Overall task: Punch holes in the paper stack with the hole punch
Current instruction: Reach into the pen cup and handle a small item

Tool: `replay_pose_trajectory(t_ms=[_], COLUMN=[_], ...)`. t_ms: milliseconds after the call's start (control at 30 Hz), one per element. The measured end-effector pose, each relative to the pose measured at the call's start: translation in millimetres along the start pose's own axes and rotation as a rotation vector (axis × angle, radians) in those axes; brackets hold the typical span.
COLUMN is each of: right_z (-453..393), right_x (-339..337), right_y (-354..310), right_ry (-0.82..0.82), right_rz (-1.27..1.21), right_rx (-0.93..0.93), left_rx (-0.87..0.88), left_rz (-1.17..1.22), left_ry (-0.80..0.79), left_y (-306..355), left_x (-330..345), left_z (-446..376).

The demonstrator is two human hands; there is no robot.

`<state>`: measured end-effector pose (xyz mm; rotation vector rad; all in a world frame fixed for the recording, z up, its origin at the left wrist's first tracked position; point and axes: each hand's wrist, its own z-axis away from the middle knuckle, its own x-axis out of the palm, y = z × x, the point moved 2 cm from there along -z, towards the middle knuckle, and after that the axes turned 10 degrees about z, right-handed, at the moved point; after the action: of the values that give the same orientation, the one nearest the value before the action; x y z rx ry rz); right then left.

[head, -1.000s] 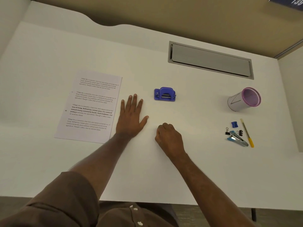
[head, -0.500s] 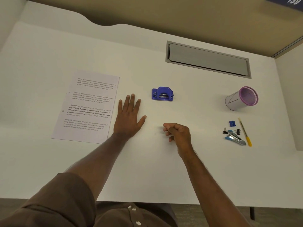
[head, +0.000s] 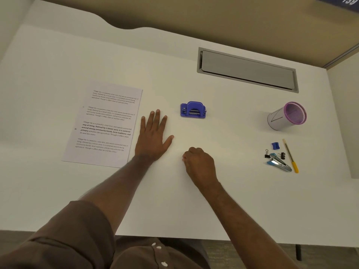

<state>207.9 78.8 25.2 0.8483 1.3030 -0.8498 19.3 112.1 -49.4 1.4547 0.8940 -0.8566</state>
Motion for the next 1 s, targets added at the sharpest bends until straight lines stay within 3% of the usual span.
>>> replay_pose_trajectory(t_ms=[267, 433, 500, 600, 867, 933, 1000], right_z=[-7, -9, -5, 9, 15, 14, 12], right_x=[-6, 6, 12, 13, 12, 11, 9], right_y=[-14, -10, -3, 8, 28, 32, 34], right_ry=[0.041, -0.116, -0.140, -0.029, -0.094, -0.061, -0.045], right_rz=[0.102, 0.030, -0.149, -0.547, -1.149, -1.043, -0.765], right_rx=[0.014, 0.128, 0.282, 0.517, 0.637, 0.652, 0.583], left_rx=[-0.015, -0.014, -0.013, -0.002, -0.017, -0.016, -0.017], left_rz=[0.002, 0.006, 0.006, 0.006, -0.001, 0.001, 0.001], left_ry=[-0.028, -0.019, -0.012, -0.003, -0.039, -0.034, -0.032], left_y=[0, -1, -1, -1, 0, 0, 1], left_x=[1, 2, 1, 1, -1, -1, 0], left_z=[-1, -1, -1, 0, -2, -2, -2])
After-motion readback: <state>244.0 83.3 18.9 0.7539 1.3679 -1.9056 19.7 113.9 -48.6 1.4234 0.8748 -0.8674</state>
